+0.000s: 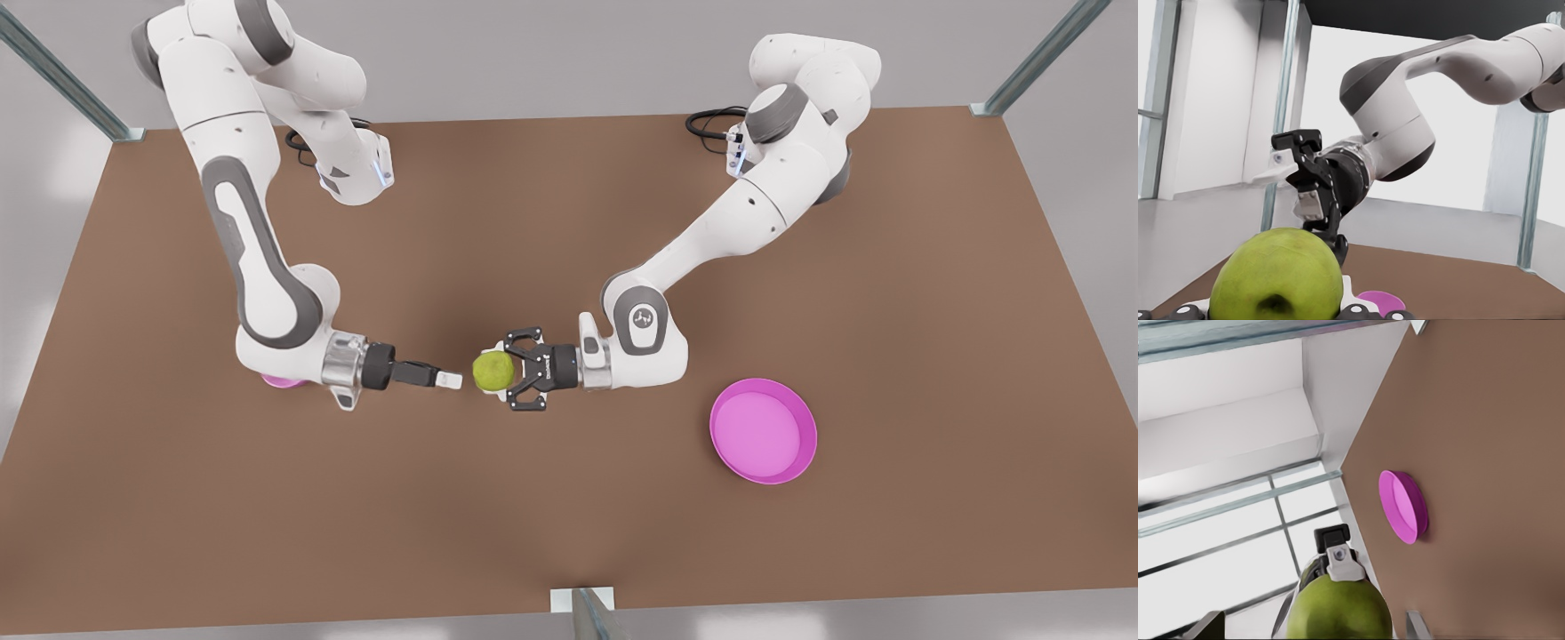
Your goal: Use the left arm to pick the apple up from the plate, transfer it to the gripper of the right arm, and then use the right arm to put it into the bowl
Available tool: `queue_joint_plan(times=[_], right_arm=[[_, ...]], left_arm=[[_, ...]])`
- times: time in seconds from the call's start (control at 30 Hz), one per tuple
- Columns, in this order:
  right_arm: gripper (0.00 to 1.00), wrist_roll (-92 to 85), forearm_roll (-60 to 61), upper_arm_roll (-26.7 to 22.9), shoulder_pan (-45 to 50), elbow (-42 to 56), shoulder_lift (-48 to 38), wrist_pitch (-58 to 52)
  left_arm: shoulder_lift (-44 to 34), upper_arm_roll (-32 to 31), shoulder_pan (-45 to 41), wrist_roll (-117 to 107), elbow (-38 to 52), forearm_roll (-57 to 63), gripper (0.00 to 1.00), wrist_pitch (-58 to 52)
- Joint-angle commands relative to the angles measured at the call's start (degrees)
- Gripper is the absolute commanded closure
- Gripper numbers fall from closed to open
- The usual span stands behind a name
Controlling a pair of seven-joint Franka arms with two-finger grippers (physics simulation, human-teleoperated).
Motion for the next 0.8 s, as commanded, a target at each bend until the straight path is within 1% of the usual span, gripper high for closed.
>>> queue_joint_plan(times=[0.0,0.3,0.37,0.47,0.77], right_arm=[[0.0,-21.06,0.23,0.35,-0.17,-0.85,-0.42,-2.94],[0.0,-22.73,0.23,0.35,0.01,-1.2,0.1,-2.59],[0.0,-22.73,0.66,0.35,1.68,-0.85,0.28,-0.75],[0.0,-27.83,0.67,0.35,1.94,-0.94,1.42,0.48],[0.0,-27.91,3.57,0.35,4.67,0.29,1.69,3.12]], left_arm=[[-0.07,-0.02,-0.01,12.42,0.02,0.7,0.56,-1.08],[0.28,-0.02,-0.01,13.39,0.02,-0.01,0.57,-1.08],[0.28,-0.02,-0.01,13.39,0.02,-0.01,0.57,-1.08],[0.28,-0.02,-0.01,13.39,-0.06,-0.01,0.57,-1.08],[0.28,-0.11,-0.53,13.39,0.02,-0.45,0.56,-0.73]])
